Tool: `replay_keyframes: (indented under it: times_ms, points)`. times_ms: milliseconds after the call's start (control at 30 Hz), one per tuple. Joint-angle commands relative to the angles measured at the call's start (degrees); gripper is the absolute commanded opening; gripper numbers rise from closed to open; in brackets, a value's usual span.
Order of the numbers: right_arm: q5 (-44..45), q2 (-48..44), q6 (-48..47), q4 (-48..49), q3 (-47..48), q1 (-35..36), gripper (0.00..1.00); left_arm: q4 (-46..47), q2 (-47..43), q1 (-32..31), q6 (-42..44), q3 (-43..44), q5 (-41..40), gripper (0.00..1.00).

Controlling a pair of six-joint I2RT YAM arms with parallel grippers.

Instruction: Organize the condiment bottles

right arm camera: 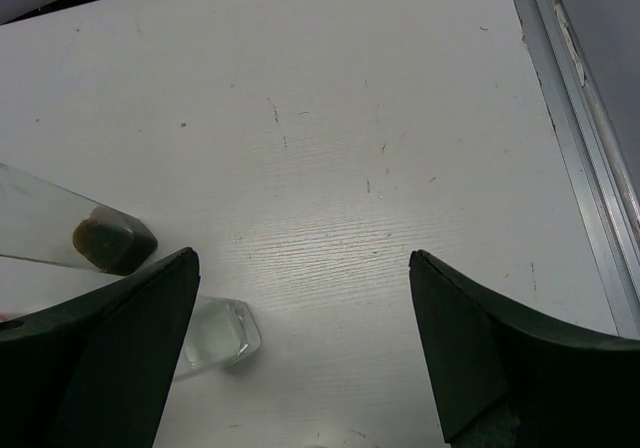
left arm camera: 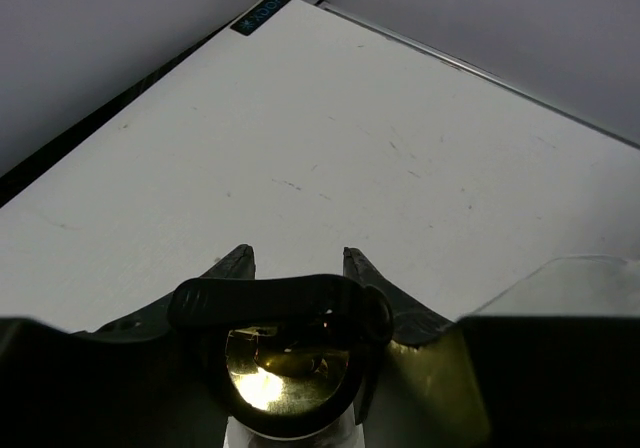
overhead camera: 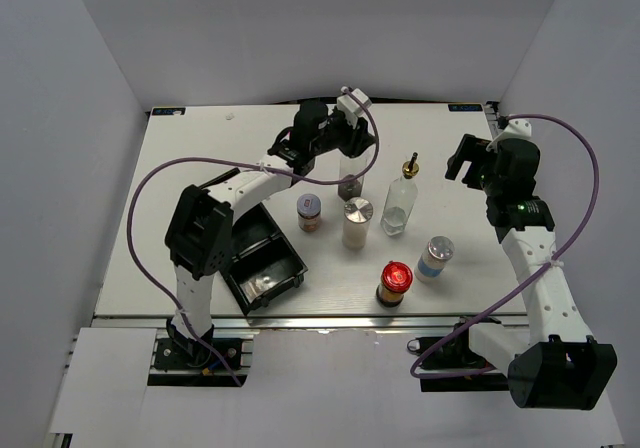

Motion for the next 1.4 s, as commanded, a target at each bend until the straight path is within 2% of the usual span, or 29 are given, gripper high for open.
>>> replay_keyframes:
  times_ms: [0, 100, 133, 300, 333, 433, 467, 567, 700, 867, 1033, 1200, 1367]
  points:
    - [0.48, -0.73, -1.09, 0.72, 0.31, -0.05, 0.90, -1.35, -1.84, -0.20, 2.35, 4.30, -6.75, 0.00]
    - [0.21, -0.99, -1.09, 0.81, 0.40, -0.05, 0.89, -1.10, -4.30, -0.20, 2.09, 6.40, -14.32, 0.00]
    - [0.38, -1.08, -1.09, 0.90, 0.31, -0.05, 0.89, -1.01, -5.79, -0.20, 2.00, 7.80, -19.74, 0.00]
    - [3.98, -1.87, -1.09, 1.07, -0.66, -0.05, 0.89, -1.97, -9.84, -0.11, 3.58, 10.45, -35.15, 0.00]
    - [4.34, -1.87, -1.01, 1.07, -0.74, -0.05, 0.89, -2.32, -10.54, -0.11, 3.75, 10.54, -41.27, 0.00]
    - [4.17, -1.52, -1.01, 0.98, -0.74, -0.05, 0.89, -4.43, -13.44, 0.41, 3.76, 11.07, -47.91, 0.00]
    - [4.08, -1.26, -0.92, 0.98, -0.57, -0.05, 0.89, -5.13, -14.40, 0.59, 3.06, 10.89, -52.54, 0.00]
    - [4.17, -0.82, -1.01, 0.98, -0.66, -0.05, 0.89, -5.32, -19.41, 0.85, 2.62, 8.09, -60.02, 0.00]
    - [4.69, -0.38, -0.92, 1.34, -1.53, -0.05, 0.89, -4.35, -28.27, 1.99, 3.32, 0.11, -69.09, 0.00]
    - [4.34, 0.15, -0.66, 0.72, -1.36, -0.05, 0.89, -6.02, -35.14, 4.80, 0.17, -6.50, -80.85, 0.00]
    - [3.90, -0.20, -0.48, 0.72, -1.54, -0.14, 0.89, -4.26, -40.77, 8.67, -4.58, -15.81, -84.92, 0.00]
    - [4.08, -0.38, -0.39, 0.72, -1.80, -0.05, 0.89, -3.65, -40.26, 11.22, -7.40, -18.02, -86.59, 0.00]
    - [4.17, -0.29, -0.13, 0.63, -1.62, -0.05, 0.89, -1.19, -36.66, 11.93, -7.14, -18.73, -92.74, 0.00]
